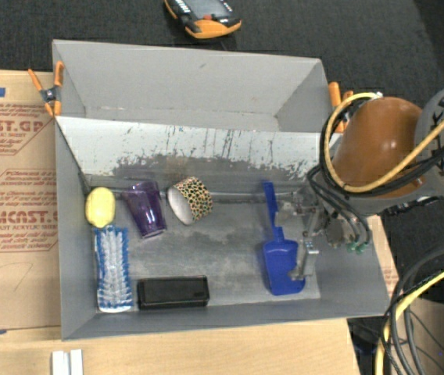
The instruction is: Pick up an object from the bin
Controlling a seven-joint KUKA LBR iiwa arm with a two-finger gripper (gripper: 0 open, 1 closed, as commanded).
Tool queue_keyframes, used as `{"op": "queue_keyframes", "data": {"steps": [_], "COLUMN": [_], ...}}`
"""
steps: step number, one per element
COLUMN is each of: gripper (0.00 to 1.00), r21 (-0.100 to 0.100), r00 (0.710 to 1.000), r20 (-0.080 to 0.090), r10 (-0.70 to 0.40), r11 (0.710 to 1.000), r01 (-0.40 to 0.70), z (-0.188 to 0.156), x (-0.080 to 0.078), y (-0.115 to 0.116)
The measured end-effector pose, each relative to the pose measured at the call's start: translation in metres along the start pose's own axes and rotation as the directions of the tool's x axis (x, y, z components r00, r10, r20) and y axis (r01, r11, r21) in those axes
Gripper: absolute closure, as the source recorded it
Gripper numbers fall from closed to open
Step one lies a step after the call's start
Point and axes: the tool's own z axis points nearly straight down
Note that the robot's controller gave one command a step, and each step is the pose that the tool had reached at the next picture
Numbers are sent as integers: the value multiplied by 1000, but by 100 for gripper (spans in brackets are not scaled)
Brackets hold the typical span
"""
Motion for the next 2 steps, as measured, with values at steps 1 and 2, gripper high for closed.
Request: {"op": "queue_keyframes", "data": {"steps": [1, 2], "gripper": [0, 0], "r21": [0, 0], "r00": [1000, 966], "r20": [0, 1], "r10": [0, -259], "r11": [1000, 966], "r01": [0, 259], "z": [0, 15], "x": [0, -3], "y": [0, -10]}}
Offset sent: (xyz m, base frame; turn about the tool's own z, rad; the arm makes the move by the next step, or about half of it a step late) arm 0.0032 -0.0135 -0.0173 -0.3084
